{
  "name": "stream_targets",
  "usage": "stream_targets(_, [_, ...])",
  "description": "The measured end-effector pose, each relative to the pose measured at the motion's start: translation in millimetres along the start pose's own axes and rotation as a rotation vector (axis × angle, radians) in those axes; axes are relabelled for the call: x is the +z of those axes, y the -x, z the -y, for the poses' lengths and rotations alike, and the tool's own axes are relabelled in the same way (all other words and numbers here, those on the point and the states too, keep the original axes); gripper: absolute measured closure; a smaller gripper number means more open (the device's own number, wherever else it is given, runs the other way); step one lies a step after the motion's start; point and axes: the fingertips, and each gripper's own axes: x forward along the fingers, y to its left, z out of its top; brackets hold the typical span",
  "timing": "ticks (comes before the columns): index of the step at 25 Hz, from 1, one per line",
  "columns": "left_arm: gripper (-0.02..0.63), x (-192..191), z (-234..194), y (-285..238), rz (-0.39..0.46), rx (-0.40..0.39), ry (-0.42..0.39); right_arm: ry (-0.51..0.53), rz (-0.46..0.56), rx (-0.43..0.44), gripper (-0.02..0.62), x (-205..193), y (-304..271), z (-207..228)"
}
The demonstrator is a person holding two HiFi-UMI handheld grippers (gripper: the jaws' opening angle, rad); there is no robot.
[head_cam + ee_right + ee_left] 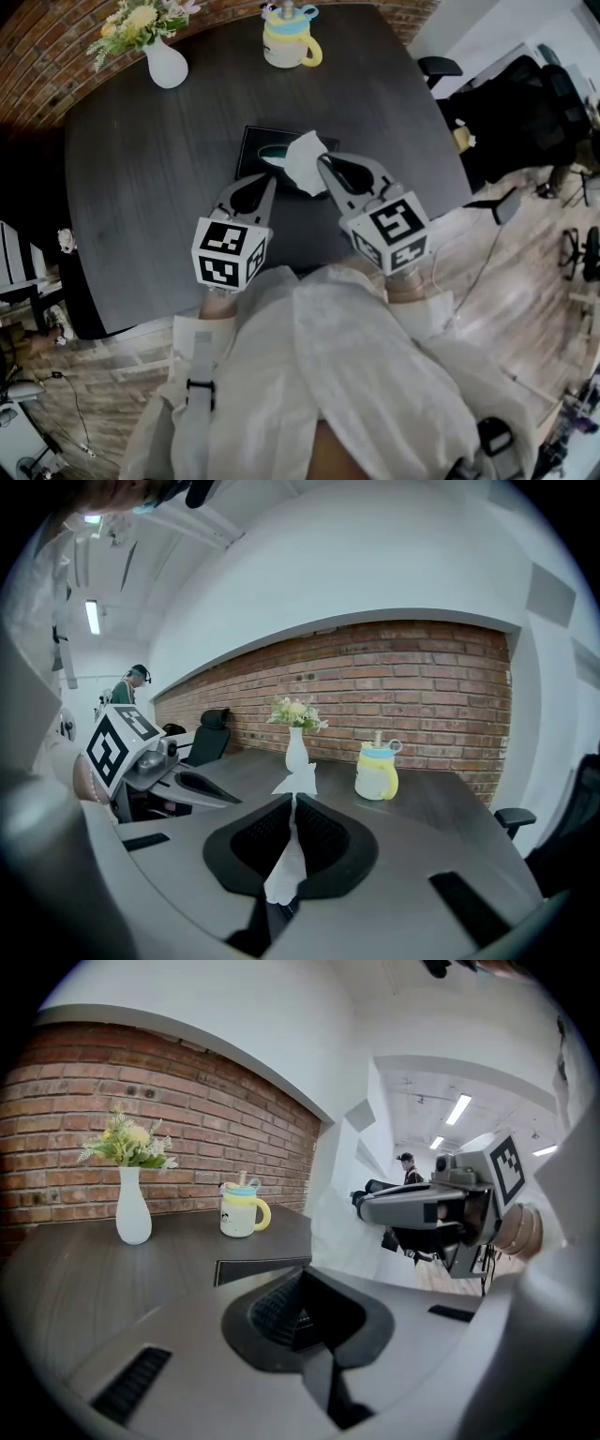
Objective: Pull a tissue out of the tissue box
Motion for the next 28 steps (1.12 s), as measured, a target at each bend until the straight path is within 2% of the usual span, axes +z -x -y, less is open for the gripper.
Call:
stream_targets(11, [0.602, -3, 1, -1, -0.019, 0.001, 0.001, 0.012, -0.009, 0.027, 0.586, -1, -2, -4])
stream_targets(28, [0.603, -14, 1, -6, -0.070, -0.016, -0.020, -0.042, -0.035, 0.038, 0.586, -13, -4, 1])
